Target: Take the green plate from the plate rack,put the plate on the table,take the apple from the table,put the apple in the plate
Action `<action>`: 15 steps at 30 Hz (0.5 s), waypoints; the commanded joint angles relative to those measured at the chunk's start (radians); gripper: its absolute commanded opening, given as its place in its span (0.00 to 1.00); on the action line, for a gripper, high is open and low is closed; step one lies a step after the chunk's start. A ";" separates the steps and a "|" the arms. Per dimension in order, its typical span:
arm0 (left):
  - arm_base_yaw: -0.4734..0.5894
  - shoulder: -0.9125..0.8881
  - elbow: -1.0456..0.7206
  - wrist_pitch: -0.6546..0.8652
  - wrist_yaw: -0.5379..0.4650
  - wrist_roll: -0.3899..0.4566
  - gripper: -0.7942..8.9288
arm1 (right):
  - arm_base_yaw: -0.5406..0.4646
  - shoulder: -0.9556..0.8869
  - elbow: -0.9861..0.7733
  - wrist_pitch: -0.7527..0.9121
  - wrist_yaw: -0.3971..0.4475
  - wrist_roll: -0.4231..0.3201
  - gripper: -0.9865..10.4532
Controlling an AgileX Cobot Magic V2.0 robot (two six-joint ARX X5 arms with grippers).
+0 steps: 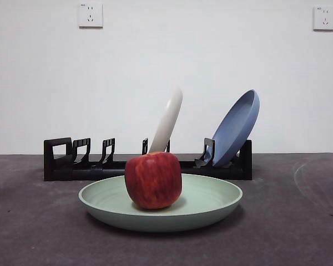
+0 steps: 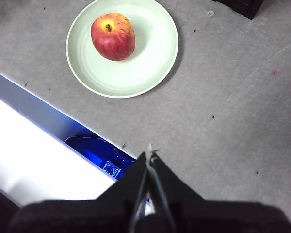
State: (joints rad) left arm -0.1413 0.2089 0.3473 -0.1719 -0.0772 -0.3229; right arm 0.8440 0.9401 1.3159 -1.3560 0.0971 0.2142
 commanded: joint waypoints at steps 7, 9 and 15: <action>0.116 -0.116 -0.200 0.056 0.006 0.021 0.08 | 0.001 0.000 -0.004 -0.021 0.001 0.011 0.07; 0.132 -0.146 -0.243 0.066 0.008 0.019 0.08 | 0.001 0.000 -0.004 -0.021 0.001 0.011 0.07; 0.145 -0.204 -0.334 0.108 0.034 -0.002 0.08 | 0.001 0.000 -0.004 -0.021 0.001 0.011 0.07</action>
State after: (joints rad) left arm -0.0002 0.0071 0.0242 -0.0845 -0.0483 -0.3191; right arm 0.8440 0.9401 1.3159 -1.3560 0.0971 0.2142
